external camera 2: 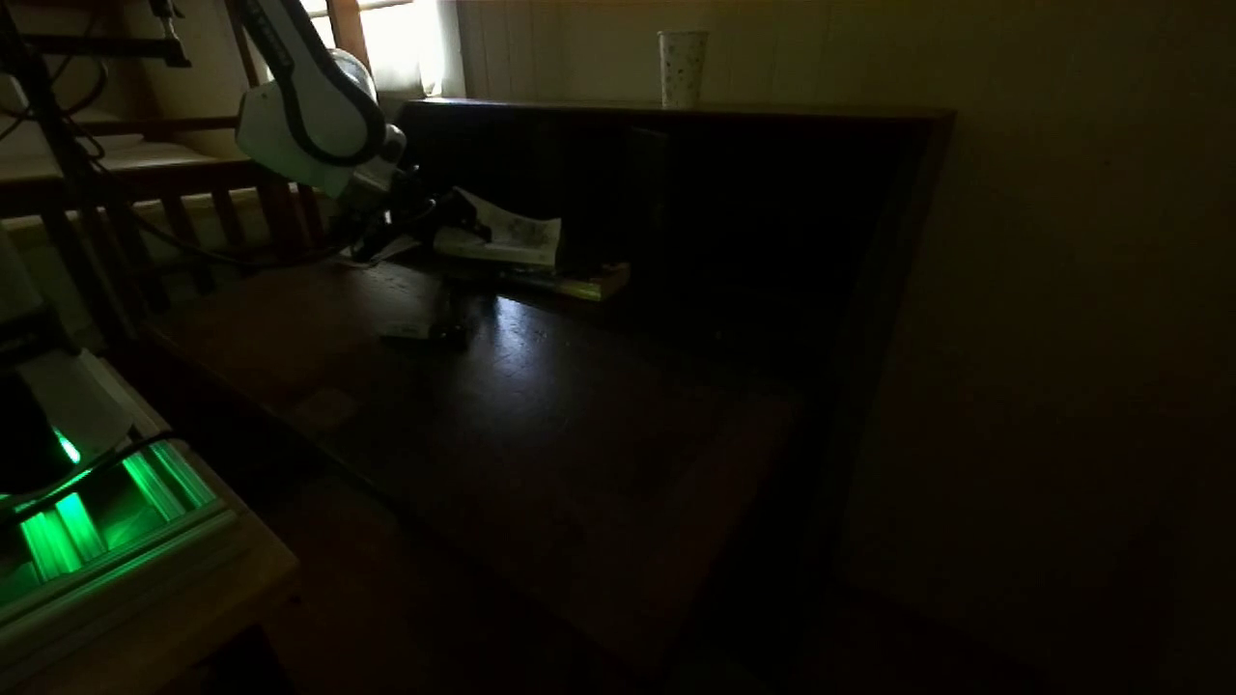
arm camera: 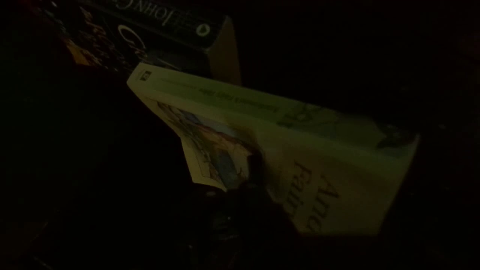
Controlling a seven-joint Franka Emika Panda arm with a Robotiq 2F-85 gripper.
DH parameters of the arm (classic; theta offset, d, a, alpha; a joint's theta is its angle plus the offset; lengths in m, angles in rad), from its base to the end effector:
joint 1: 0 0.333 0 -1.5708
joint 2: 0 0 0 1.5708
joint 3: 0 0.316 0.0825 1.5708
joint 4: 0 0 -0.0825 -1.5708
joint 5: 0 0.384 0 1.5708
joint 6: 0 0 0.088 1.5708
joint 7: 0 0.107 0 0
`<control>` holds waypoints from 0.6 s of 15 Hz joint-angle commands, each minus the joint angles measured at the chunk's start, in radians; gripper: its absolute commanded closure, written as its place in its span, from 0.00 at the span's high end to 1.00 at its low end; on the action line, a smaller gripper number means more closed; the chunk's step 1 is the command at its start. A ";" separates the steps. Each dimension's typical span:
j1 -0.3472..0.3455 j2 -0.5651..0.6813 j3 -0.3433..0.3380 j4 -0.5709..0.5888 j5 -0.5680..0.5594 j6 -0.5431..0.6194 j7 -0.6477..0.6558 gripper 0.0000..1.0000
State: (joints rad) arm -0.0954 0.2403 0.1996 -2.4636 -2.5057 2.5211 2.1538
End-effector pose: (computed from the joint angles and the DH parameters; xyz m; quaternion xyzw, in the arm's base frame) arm 0.4419 0.0565 0.1815 0.8682 0.1473 0.4241 0.2115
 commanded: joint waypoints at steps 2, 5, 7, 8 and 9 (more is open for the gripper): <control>0.075 -0.096 0.031 -0.117 -0.009 -0.067 0.113 0.15; 0.115 -0.127 0.028 -0.176 -0.010 -0.104 0.124 0.15; 0.124 -0.137 0.011 -0.216 -0.009 -0.133 0.115 0.15; 0.126 -0.141 0.005 -0.236 -0.009 -0.148 0.111 0.15; 0.126 -0.143 -0.001 -0.254 -0.009 -0.163 0.117 0.15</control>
State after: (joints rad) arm 0.0168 0.1403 0.2225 -2.6408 -2.5056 2.4079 2.2384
